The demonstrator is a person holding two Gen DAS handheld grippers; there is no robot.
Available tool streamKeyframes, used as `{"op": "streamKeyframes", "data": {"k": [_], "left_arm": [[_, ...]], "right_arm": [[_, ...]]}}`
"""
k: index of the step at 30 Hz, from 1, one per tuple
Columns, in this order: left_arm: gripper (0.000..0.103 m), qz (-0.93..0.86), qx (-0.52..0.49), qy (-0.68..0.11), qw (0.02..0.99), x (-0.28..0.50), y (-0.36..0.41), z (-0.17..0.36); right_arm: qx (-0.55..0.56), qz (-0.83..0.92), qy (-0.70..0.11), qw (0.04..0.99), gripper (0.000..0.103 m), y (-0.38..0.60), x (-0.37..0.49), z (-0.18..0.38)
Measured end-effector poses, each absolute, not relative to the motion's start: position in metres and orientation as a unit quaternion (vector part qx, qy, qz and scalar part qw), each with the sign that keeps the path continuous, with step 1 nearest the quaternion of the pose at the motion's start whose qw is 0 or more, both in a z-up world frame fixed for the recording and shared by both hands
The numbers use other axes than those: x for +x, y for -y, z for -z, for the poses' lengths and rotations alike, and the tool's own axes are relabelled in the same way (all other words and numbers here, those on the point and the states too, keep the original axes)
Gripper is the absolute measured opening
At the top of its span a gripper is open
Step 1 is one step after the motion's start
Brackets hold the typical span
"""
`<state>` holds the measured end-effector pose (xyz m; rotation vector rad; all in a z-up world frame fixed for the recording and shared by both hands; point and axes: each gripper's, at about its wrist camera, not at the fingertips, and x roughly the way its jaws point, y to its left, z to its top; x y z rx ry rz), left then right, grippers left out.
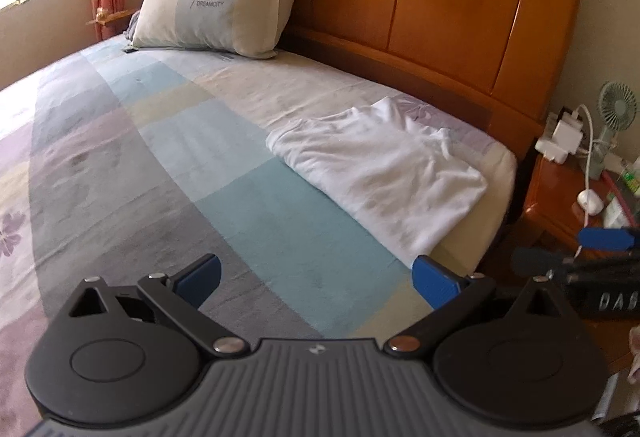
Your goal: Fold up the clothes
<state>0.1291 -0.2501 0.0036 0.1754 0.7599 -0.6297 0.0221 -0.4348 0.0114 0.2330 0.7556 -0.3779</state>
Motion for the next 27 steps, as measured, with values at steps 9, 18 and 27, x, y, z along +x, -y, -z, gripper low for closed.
{"op": "streamKeyframes", "data": {"k": [9,18,27], "left_arm": [[0.102,0.312,0.084,-0.368,0.872,0.122,0.25,-0.003],[0.102,0.309,0.088,-0.366,0.873,0.123,0.254,-0.003],[0.102,0.311,0.092,-0.369,0.871,0.127,0.259,-0.003]], "right_arm": [[0.107,0.184,-0.363,0.907,0.103,0.423,0.012,-0.017],[0.115,0.187,-0.361,0.906,0.103,0.427,0.012,-0.016],[0.117,0.186,-0.364,0.905,0.103,0.43,0.016,-0.013]]}}
